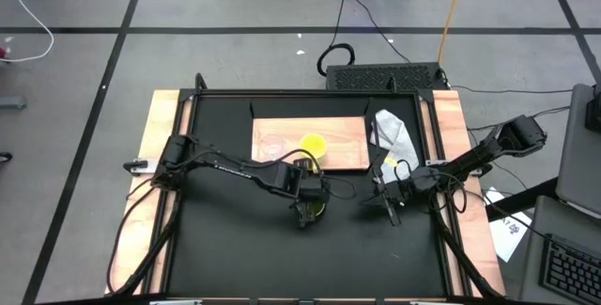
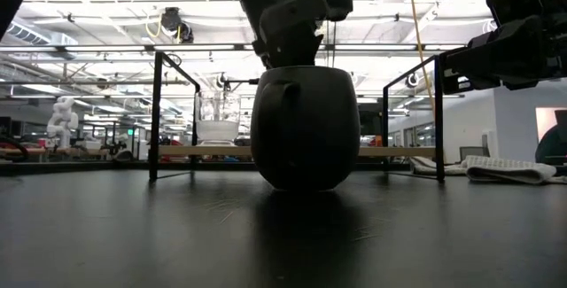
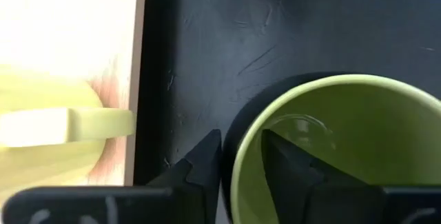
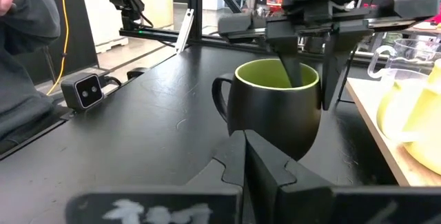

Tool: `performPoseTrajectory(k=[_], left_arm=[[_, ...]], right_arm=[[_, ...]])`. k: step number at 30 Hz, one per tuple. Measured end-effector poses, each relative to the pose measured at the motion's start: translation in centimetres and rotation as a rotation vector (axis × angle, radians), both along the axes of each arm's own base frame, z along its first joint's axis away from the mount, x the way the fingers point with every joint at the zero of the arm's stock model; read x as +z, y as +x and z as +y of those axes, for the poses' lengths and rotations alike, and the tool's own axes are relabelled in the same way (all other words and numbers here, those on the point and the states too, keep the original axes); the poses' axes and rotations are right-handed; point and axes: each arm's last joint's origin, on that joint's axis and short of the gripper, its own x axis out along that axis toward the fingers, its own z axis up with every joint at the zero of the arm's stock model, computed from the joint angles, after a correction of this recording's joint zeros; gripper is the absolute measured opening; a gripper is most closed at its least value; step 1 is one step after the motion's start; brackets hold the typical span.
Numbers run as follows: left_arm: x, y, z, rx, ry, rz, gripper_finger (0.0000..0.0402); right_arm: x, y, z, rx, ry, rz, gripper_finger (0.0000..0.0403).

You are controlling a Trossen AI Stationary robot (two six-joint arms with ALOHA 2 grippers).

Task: Stack small to large cups/mugs on shelf
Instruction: Put the black mug on the shelf

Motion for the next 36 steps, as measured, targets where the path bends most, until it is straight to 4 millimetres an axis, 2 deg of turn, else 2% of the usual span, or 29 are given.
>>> performPoseTrajectory(k=[5,11,19,22,25,29,35,36], left_arm=[[0.6,0.0,-0.6,-0.016,-0.005,-0.004,0.0143],[2.5,0.3,-1.0,-0.029,-0.006,-0.031,0.0185],[3.9,0.2,-0.6,-0.032,0.093,-0.018,0.02],[5.5,-0.3,-0.5,-0.037,0.149,-0.016,0.02],[8.2,-1.7,-0.2,-0.008,0.188,-0.035,0.0198],[11.1,-4.4,0.6,0.033,0.174,-0.013,0.0162],[14.0,-9.5,1.6,0.064,0.149,-0.027,0.0023],[14.2,-10.4,1.8,0.082,0.136,-0.043,0.0013]], right_arm=[[0.0,0.0,0.0,0.0,0.001,0.0,0.0],[0.0,0.0,0.0,0.0,0.001,0.0,0.0],[0.0,0.0,0.0,-0.001,0.016,0.006,0.0],[-0.1,0.0,0.0,-0.002,0.014,0.015,0.0],[-0.2,0.0,0.0,-0.002,0.012,0.02,0.0],[-0.2,0.0,0.0,-0.002,0.011,0.023,0.0],[-0.1,0.0,0.0,-0.002,0.011,0.019,0.0],[-0.2,0.0,0.0,-0.002,0.011,0.019,0.0]])
